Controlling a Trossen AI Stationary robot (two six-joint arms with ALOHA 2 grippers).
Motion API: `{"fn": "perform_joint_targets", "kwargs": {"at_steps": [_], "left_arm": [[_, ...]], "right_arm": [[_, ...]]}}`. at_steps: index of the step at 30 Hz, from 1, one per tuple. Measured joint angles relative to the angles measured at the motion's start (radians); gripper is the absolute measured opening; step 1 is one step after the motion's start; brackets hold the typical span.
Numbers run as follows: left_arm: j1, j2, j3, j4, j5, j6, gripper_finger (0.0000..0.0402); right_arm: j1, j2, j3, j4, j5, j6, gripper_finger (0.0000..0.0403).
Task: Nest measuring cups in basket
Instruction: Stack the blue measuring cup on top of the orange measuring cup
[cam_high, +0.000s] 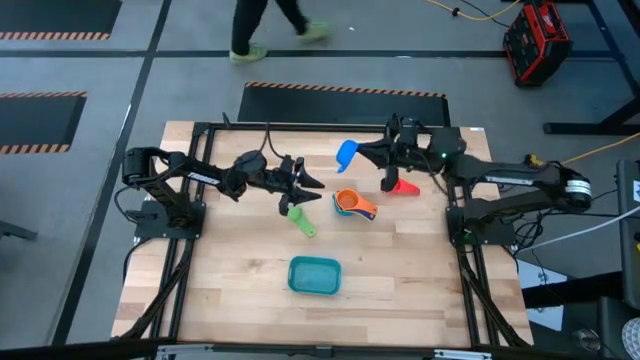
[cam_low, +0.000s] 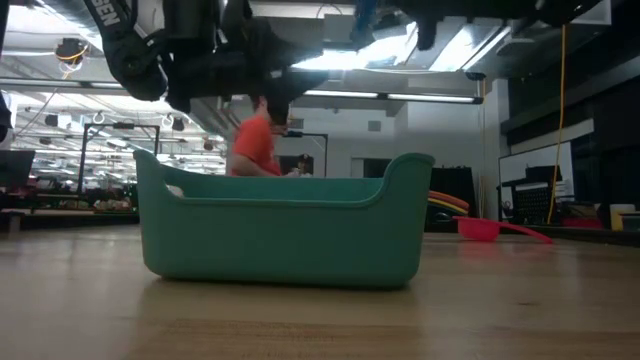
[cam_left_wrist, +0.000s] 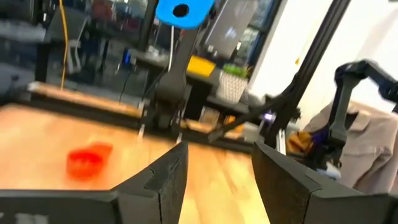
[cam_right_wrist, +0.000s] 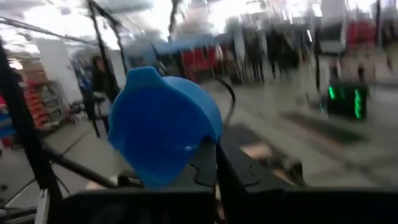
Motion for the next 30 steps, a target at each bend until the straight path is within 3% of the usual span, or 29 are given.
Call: {"fn": "perform_joint_targets", "kwargs": {"at_steps": [7, 14, 17, 23, 30], "left_arm": [[0.000, 0.000, 0.000, -0.134, -0.004, 0.045, 0.0170], [0.000, 0.000, -0.001, -0.173, -0.012, 0.053, 0.0170], [0.000, 0.000, -0.001, -0.172, -0.012, 0.054, 0.0170], [0.000, 0.000, -0.001, -0.172, -0.034, 0.054, 0.0170], [0.000, 0.000, -0.001, -0.172, -0.034, 0.054, 0.0170]], "right_arm": [[-0.056, -0.050, 0.183, -0.508, -0.001, 0.073, 0.0001], [-0.060, 0.076, 0.470, -1.009, -0.001, 0.074, 0.0001], [-0.059, 0.149, 0.522, -1.100, -0.009, 0.077, 0.0004], [-0.059, 0.292, 0.527, -1.165, -0.131, 0.081, 0.0003], [-0.059, 0.420, 0.525, -1.256, -0.156, 0.077, 0.0004]]}}
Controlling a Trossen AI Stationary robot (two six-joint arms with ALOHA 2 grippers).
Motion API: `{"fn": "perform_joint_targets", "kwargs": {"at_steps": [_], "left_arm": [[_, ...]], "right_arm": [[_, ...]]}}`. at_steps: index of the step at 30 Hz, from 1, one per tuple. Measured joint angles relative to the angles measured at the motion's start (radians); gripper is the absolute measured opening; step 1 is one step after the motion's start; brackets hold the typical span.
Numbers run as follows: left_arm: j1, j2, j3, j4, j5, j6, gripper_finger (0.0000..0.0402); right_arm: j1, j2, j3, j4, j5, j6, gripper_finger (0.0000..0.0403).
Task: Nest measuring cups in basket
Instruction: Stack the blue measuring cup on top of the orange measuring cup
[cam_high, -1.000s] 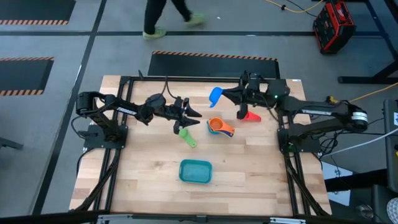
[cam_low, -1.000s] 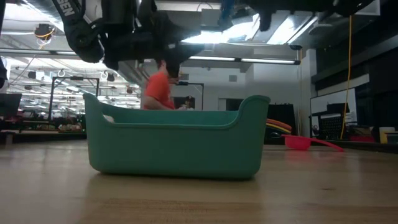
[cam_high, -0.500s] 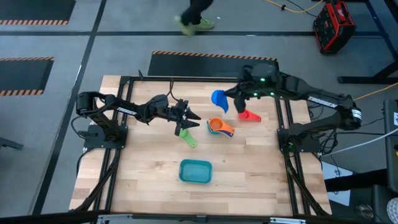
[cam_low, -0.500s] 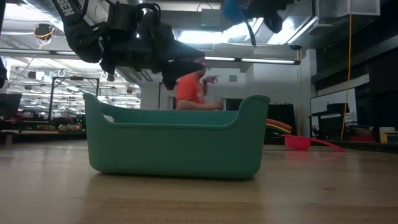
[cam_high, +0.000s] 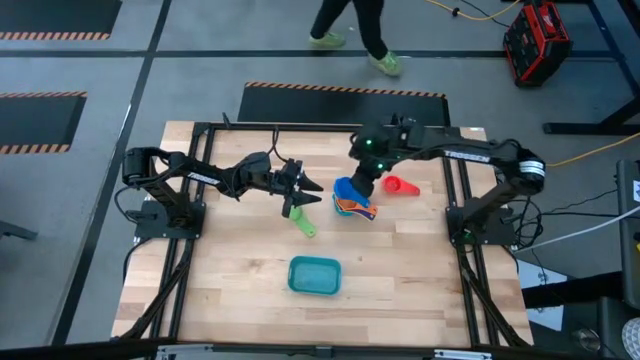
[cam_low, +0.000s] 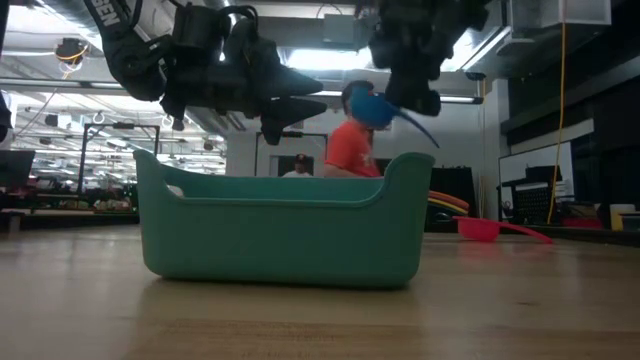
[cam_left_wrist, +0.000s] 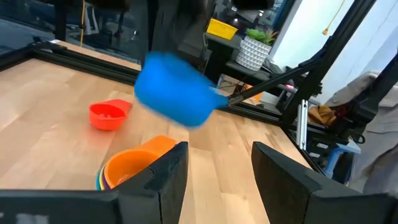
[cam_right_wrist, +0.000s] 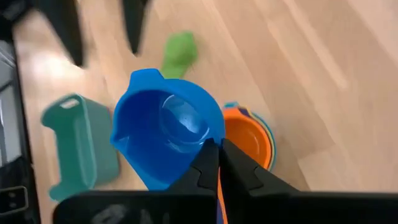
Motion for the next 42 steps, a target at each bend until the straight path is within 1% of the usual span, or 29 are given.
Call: {"fn": "perform_joint_targets", "kwargs": {"at_steps": [11, 19, 35, 39, 42], "left_arm": [[0.000, 0.000, 0.000, 0.000, 0.000, 0.000, 0.0170], [0.000, 0.000, 0.000, 0.000, 0.000, 0.000, 0.0170], [0.000, 0.000, 0.000, 0.000, 0.000, 0.000, 0.0170], [0.000, 0.000, 0.000, 0.000, 0.000, 0.000, 0.0170], [0.000, 0.000, 0.000, 0.000, 0.000, 0.000, 0.0170]], "right_arm": [[0.000, 0.128, 0.000, -0.087, -0.001, -0.029, 0.0006], [0.000, 0.185, 0.000, -0.095, 0.000, -0.063, 0.0006], [-0.007, 0.190, 0.000, -0.095, 0.009, -0.057, 0.0007], [-0.017, 0.190, 0.000, -0.096, 0.052, -0.037, 0.0007], [-0.026, 0.190, 0.000, -0.097, 0.054, -0.039, 0.0007]]}}
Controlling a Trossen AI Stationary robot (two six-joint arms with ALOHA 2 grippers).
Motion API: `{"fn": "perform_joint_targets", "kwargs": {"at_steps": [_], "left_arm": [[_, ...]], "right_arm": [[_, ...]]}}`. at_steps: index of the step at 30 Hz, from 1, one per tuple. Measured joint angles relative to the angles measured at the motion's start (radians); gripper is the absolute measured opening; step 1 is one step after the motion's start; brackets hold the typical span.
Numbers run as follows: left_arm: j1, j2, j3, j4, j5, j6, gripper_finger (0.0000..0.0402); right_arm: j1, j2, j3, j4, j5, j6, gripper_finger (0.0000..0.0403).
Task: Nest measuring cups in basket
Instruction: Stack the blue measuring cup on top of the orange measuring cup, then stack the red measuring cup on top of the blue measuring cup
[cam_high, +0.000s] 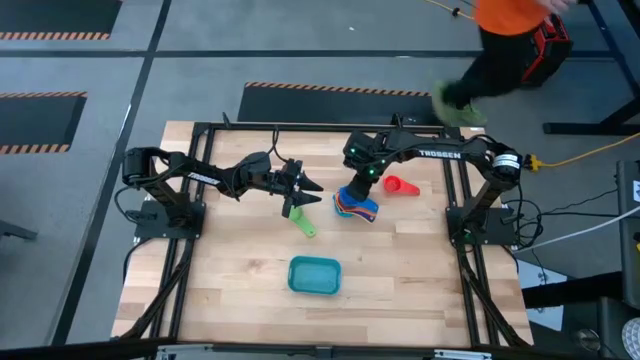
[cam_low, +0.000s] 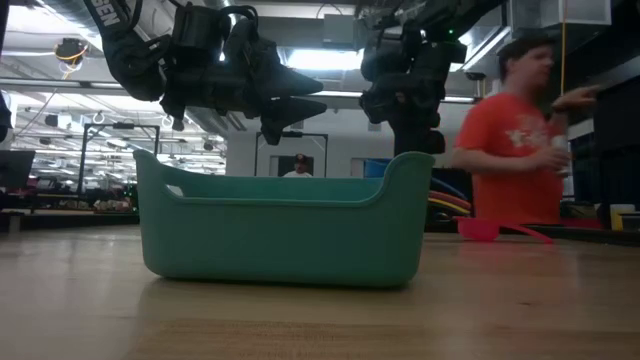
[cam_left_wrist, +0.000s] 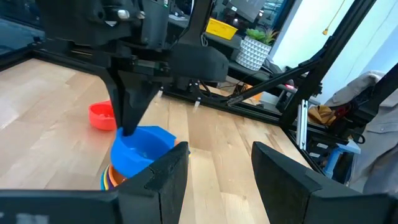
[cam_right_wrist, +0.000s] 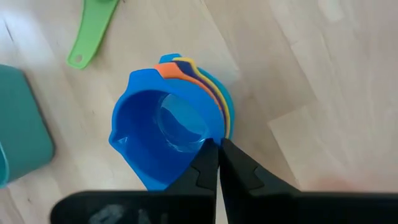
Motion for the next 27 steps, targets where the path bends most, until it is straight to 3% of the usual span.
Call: {"fn": "perform_joint_targets", "kwargs": {"at_steps": [9, 27], "left_arm": [[0.000, 0.000, 0.000, 0.000, 0.000, 0.000, 0.0170], [0.000, 0.000, 0.000, 0.000, 0.000, 0.000, 0.0170]], "right_arm": [[0.001, 0.000, 0.000, -0.013, -0.023, -0.020, 0.0010], [0.000, -0.001, 0.000, -0.013, -0.018, -0.019, 0.0077]]}}
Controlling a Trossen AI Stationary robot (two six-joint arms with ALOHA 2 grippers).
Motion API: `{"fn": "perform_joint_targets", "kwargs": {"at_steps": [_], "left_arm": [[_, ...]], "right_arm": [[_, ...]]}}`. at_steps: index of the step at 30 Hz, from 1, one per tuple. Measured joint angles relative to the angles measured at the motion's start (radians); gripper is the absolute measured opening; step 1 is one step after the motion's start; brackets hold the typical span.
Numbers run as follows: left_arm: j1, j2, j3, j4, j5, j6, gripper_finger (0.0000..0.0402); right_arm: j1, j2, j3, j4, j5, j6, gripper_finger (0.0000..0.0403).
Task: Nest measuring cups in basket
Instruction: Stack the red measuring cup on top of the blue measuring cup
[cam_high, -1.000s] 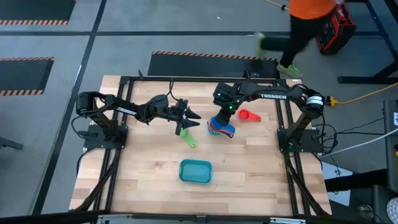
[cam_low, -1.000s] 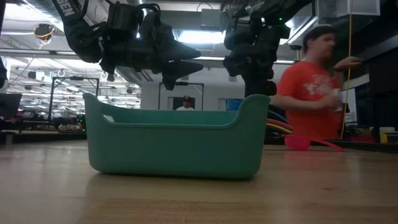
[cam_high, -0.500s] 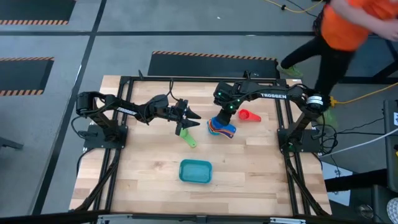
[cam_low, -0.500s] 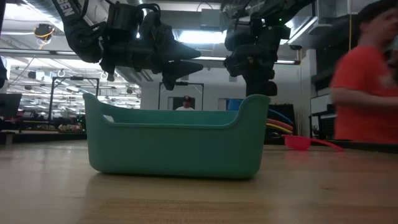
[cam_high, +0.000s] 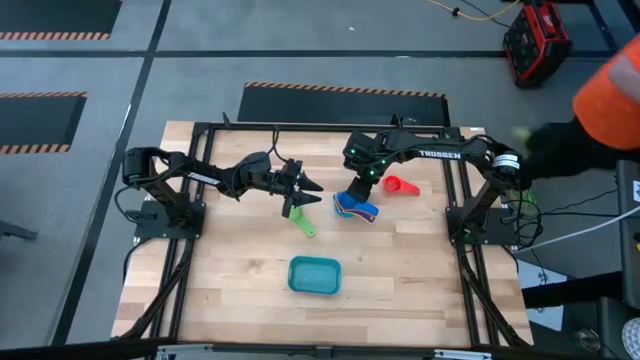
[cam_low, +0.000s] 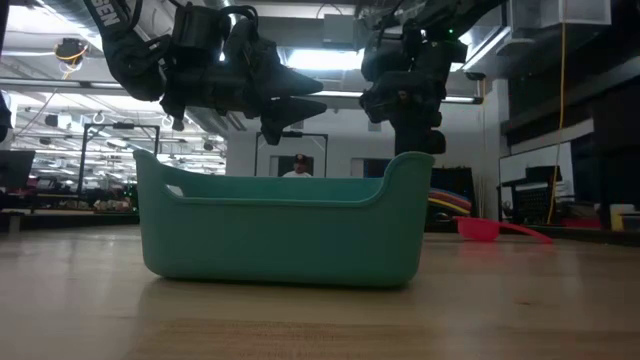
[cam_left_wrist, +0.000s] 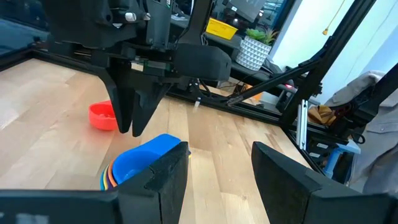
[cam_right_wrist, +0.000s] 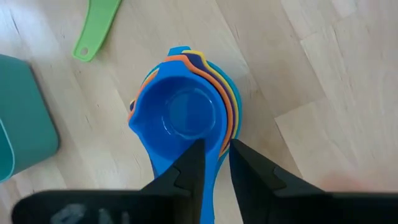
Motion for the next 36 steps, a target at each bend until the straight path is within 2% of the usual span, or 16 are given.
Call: {"fn": "perform_joint_targets", "kwargs": {"at_steps": [9, 15, 24, 31, 36], "left_arm": [[0.000, 0.000, 0.000, 0.000, 0.000, 0.000, 0.0170], [0.000, 0.000, 0.000, 0.000, 0.000, 0.000, 0.0170], [0.000, 0.000, 0.000, -0.023, 0.000, 0.000, 0.0170], [0.000, 0.000, 0.000, -0.044, 0.000, 0.000, 0.0170], [0.000, 0.000, 0.000, -0.045, 0.000, 0.000, 0.0170]], "right_arm": [[-0.006, 0.000, 0.001, -0.004, 0.002, -0.060, 0.0077], [-0.056, -0.028, 0.026, -0.074, 0.005, -0.158, 0.0077], [-0.165, -0.137, 0.025, -0.178, 0.228, -0.290, 0.0077], [-0.260, -0.172, -0.088, -0.169, 0.229, -0.395, 0.0077], [-0.314, -0.172, -0.202, -0.072, 0.229, -0.480, 0.0077]]}}
